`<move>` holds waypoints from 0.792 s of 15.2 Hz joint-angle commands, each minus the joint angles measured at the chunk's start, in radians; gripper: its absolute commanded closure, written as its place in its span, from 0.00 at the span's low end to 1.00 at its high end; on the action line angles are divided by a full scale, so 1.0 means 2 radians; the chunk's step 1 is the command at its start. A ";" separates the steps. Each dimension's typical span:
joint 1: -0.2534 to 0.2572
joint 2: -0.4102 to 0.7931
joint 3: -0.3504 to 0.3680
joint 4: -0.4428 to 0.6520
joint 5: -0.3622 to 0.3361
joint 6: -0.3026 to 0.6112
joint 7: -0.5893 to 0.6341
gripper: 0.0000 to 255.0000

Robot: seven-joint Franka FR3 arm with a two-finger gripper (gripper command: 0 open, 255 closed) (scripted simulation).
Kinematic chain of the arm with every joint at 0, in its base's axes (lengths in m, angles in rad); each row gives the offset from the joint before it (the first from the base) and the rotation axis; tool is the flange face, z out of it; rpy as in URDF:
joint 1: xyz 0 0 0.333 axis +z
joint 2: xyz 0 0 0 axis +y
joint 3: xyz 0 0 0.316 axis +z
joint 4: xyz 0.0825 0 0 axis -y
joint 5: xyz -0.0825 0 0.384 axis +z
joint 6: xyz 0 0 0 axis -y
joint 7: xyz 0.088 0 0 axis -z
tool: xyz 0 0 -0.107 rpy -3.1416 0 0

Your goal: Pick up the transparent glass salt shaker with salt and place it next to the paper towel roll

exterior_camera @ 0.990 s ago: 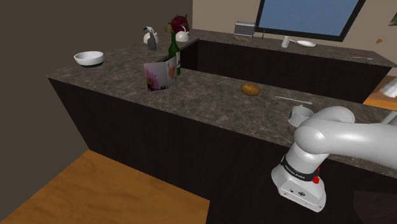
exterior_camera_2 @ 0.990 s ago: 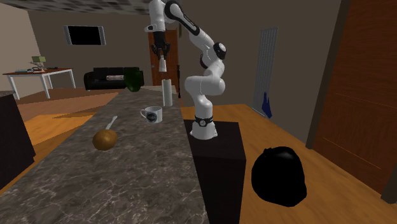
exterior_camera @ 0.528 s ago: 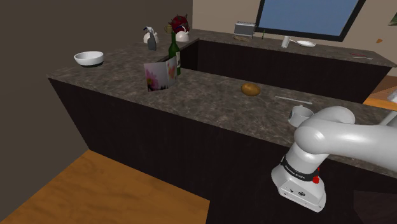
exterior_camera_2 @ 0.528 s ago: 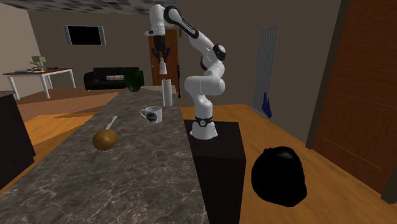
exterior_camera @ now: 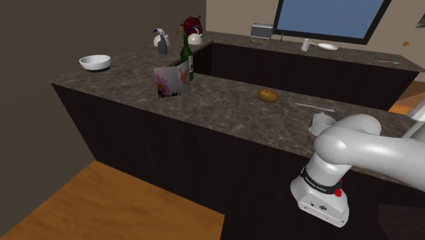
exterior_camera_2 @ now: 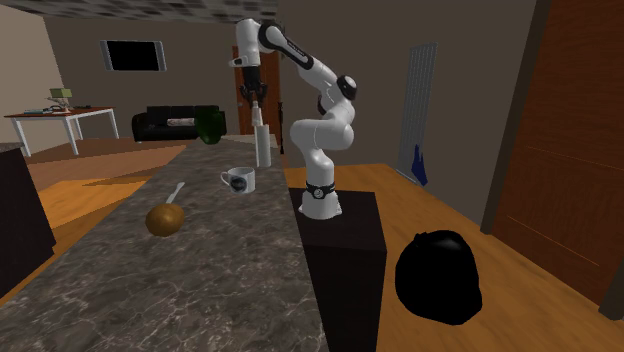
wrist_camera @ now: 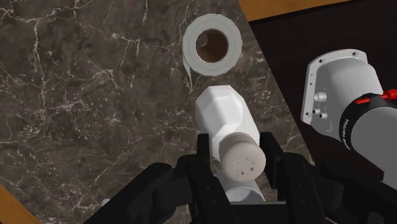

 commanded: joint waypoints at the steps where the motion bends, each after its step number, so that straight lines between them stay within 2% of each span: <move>1: -0.003 -0.009 -0.006 -0.014 -0.006 0.007 0.002 1.00; 12: -0.026 -0.059 -0.043 -0.087 -0.043 0.037 0.008 1.00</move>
